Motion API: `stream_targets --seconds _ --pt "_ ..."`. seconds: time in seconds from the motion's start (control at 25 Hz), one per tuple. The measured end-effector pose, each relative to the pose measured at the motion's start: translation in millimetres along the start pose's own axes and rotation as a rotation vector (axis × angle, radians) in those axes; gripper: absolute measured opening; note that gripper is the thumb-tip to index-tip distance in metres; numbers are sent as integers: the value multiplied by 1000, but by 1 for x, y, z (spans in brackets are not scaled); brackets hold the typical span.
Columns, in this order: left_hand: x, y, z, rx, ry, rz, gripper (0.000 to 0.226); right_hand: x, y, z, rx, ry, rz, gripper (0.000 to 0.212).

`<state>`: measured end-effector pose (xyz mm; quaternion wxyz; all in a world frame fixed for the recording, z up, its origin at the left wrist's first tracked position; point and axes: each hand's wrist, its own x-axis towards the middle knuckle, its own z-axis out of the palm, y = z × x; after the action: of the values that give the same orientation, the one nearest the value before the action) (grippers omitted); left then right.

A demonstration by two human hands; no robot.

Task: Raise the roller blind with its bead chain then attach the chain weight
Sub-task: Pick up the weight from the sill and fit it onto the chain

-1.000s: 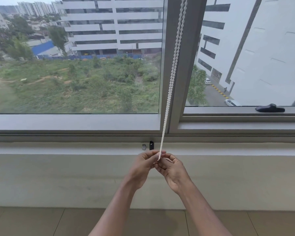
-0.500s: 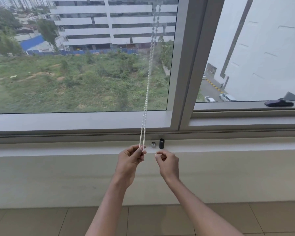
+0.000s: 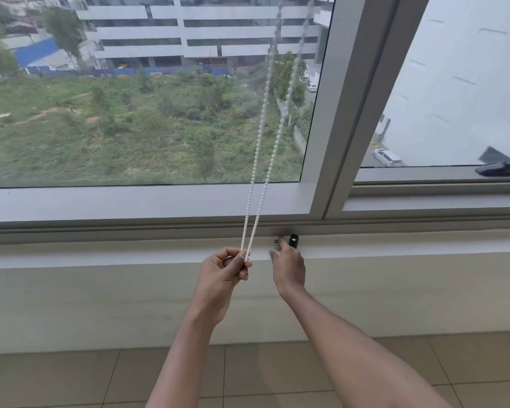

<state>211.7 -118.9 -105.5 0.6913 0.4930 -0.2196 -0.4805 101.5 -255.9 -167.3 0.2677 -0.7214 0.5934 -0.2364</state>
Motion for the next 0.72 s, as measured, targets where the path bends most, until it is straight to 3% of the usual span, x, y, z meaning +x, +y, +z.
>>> stream_targets --seconds 0.2,0.36,0.52,0.72 --pt "1 2 -1 9 -16 -7 27 10 -7 4 -87 6 52 15" --pt "1 0 2 -3 -27 -10 25 2 -6 3 -24 13 7 13" --pt "5 -4 9 8 -13 -4 13 -21 -3 -10 292 28 -73 9" --pt "9 -10 26 33 8 0 6 -45 1 -50 691 -16 29 17"
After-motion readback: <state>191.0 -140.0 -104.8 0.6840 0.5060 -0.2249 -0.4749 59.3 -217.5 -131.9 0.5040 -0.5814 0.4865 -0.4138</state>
